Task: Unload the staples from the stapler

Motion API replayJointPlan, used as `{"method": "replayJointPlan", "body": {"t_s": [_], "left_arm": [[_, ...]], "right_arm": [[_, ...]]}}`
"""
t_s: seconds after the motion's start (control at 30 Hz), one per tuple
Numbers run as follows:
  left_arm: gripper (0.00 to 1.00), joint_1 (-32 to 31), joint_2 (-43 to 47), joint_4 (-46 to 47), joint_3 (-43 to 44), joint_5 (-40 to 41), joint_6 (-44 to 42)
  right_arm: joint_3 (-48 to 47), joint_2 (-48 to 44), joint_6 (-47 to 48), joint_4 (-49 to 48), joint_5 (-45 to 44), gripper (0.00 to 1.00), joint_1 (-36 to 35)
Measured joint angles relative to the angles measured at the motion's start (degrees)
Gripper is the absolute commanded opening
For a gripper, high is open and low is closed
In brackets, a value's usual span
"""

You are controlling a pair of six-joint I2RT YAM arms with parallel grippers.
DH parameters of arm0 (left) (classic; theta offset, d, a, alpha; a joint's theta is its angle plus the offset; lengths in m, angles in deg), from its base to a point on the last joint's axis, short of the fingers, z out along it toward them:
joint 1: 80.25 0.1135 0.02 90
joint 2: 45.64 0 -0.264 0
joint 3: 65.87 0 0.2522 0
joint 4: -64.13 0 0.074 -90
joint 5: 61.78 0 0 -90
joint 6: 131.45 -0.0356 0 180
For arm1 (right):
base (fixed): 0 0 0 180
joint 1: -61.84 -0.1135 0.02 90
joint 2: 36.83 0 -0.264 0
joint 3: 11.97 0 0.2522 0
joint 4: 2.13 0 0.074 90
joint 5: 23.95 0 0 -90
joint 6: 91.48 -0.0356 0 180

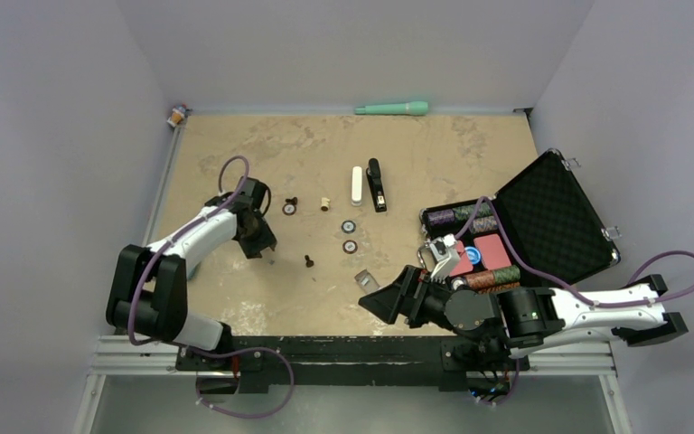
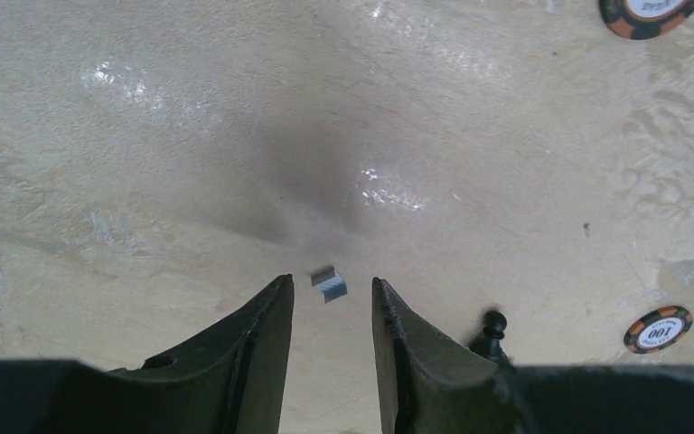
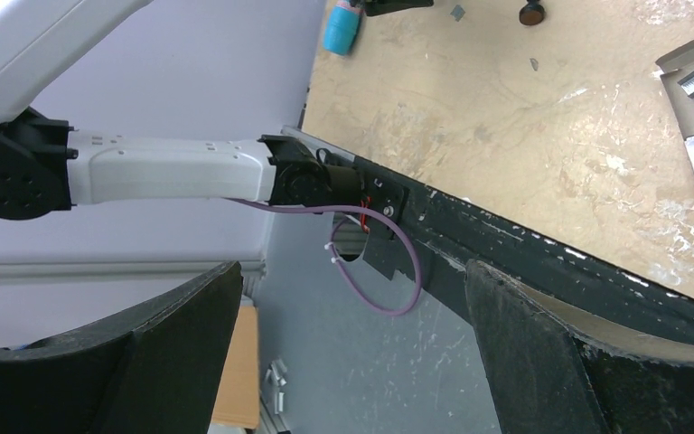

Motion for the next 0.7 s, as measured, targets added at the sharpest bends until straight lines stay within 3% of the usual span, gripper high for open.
{"method": "replayJointPlan", "body": {"t_s": [0.7], "left_arm": [[0.31, 1.1, -6.5, 3.9, -0.7, -6.8, 4.8]], "right_arm": [[0.2, -0.6, 0.8, -1.5, 0.0, 0.98, 0.0]]}}
